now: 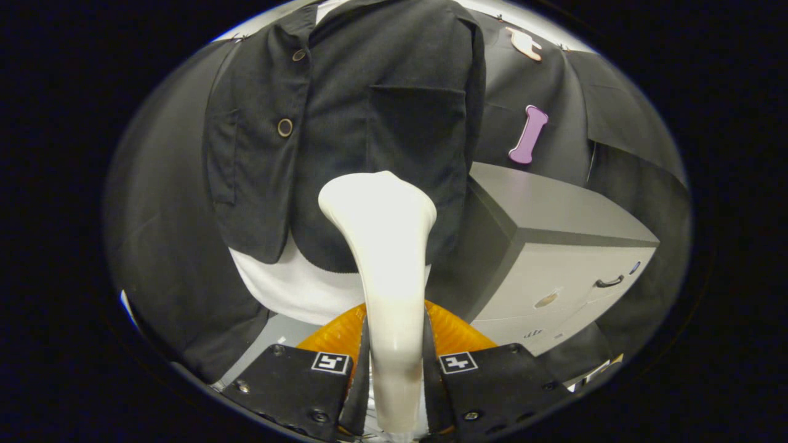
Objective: Iron the clothes twice with a garment steamer, once on the left side and once on the right side.
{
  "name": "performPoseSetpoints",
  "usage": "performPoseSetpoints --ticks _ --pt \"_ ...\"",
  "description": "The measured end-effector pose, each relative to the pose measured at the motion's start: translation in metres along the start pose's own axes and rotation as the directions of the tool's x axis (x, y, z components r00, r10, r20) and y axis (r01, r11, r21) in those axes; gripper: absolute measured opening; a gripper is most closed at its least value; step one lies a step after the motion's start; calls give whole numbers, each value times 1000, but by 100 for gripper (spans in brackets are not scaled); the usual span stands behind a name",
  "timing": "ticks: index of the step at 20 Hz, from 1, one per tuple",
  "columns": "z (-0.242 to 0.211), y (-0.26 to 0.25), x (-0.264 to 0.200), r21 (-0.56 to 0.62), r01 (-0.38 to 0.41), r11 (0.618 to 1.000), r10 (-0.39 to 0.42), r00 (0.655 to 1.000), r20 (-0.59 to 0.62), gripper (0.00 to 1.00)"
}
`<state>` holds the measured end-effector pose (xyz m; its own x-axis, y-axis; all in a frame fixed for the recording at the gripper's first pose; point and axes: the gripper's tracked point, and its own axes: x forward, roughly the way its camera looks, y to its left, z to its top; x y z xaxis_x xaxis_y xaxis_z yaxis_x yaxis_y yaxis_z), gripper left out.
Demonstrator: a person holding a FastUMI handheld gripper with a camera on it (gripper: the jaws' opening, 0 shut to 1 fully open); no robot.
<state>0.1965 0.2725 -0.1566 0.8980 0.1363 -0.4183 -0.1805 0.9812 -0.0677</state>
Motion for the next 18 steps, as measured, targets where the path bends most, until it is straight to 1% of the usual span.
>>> performPoseSetpoints --ticks 3,7,13,18 --pt "-10 1 -2 -10 -7 1000 7 1000 -21 40" --pt "2 -1 -14 -6 -11 1000 11 1000 6 40" --pt "53 -5 -53 15 -13 1000 12 996 83 39" --pt "109 4 -96 32 -44 999 38 983 182 40"
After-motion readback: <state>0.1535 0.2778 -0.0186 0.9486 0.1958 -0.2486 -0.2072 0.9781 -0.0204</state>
